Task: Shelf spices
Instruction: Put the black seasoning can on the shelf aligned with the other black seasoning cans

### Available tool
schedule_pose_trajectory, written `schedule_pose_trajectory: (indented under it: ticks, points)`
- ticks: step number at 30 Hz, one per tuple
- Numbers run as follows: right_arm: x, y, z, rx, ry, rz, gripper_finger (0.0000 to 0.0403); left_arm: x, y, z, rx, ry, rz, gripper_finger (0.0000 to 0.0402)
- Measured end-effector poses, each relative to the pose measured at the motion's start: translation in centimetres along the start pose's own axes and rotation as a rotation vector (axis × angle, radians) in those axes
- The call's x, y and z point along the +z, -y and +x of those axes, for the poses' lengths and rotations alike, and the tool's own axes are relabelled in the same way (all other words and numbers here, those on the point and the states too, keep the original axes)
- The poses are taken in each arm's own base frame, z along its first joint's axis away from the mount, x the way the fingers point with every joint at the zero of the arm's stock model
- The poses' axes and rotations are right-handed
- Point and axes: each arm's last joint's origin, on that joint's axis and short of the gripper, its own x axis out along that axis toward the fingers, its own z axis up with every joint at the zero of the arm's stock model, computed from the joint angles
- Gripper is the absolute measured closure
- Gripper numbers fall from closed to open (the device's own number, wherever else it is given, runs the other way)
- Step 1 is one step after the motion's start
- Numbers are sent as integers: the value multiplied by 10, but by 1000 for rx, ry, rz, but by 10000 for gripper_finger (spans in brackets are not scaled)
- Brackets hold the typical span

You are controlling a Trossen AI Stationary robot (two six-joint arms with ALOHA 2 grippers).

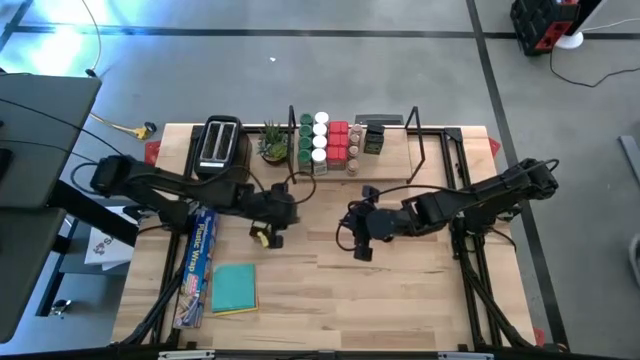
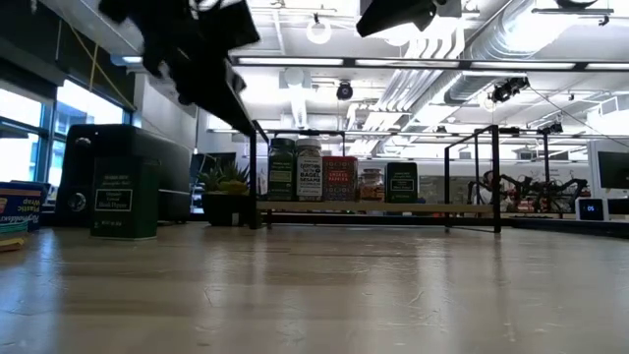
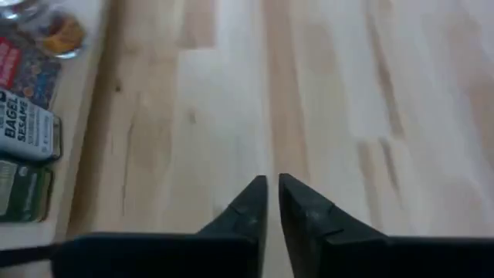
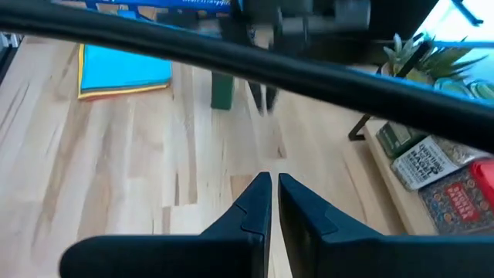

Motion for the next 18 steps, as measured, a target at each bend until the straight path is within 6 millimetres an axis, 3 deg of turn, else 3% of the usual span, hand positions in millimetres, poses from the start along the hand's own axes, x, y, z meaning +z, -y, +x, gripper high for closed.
schedule_pose_trajectory:
  ticks: [4, 9, 13, 18]
  points:
    - [-2, -1, -1, 1, -20, 21, 384, 6, 8, -28, -43, -174, 94, 341]
    - [-3, -1, -1, 0, -23, 33, 384, -16, 19, -47, -72, -443, 99, 277]
    - [-2, -1, -1, 0, -22, 34, 384, -39, 21, -47, -41, -602, 101, 203]
    - [-2, -1, -1, 2, -20, 28, 384, -63, 19, -26, -29, -612, 81, 134]
